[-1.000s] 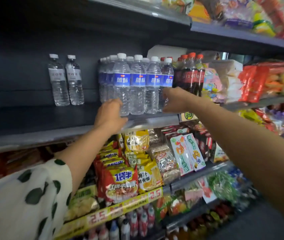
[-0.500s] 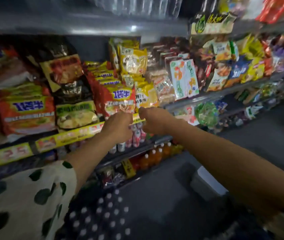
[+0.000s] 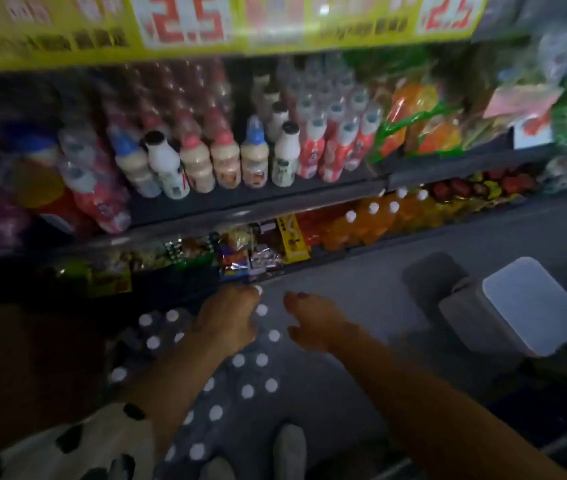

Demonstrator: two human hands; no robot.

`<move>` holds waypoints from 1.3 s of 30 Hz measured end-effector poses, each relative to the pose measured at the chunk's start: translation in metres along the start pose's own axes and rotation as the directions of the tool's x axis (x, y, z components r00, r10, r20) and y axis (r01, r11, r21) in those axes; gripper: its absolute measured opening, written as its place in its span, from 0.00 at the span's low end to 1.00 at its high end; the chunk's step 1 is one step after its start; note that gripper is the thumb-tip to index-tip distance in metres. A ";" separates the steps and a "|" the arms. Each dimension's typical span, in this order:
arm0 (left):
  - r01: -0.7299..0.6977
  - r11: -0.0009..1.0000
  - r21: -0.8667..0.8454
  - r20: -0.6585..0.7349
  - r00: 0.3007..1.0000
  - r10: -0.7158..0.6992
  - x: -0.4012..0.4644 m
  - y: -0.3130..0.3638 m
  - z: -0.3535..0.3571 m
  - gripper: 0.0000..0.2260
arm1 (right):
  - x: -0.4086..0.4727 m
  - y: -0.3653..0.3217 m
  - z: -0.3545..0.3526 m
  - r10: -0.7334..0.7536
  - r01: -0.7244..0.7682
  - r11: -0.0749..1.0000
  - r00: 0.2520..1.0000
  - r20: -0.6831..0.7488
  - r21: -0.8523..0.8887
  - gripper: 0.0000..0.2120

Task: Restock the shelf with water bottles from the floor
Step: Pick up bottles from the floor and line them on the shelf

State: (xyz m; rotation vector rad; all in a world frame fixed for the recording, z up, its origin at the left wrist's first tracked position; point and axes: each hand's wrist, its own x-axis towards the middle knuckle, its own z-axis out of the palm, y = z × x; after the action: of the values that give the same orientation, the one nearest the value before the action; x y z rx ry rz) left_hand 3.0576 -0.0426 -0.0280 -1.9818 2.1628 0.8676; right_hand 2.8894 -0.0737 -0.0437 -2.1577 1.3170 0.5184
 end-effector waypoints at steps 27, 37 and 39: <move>-0.014 0.993 -0.116 0.023 1.000 0.017 0.078 -0.058 0.106 0.10 | 0.096 0.031 0.086 -0.024 0.033 0.994 0.996 0.084 -0.107 0.26; -0.313 0.944 -0.102 -0.068 0.949 0.308 -0.032 0.096 -0.209 0.17 | -0.154 -0.039 -0.265 -0.175 0.144 0.981 0.946 -0.272 -0.130 0.21; -0.388 0.913 -0.123 -0.089 0.921 0.379 -0.063 0.131 -0.275 0.21 | -0.205 -0.058 -0.324 -0.188 0.139 0.978 0.915 -0.358 -0.157 0.20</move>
State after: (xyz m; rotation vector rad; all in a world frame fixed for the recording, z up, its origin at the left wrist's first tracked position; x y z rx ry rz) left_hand 3.0297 -0.1112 0.2740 -1.6788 2.6516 1.0410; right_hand 2.8633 -0.1186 0.3407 -2.5386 1.3027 0.1305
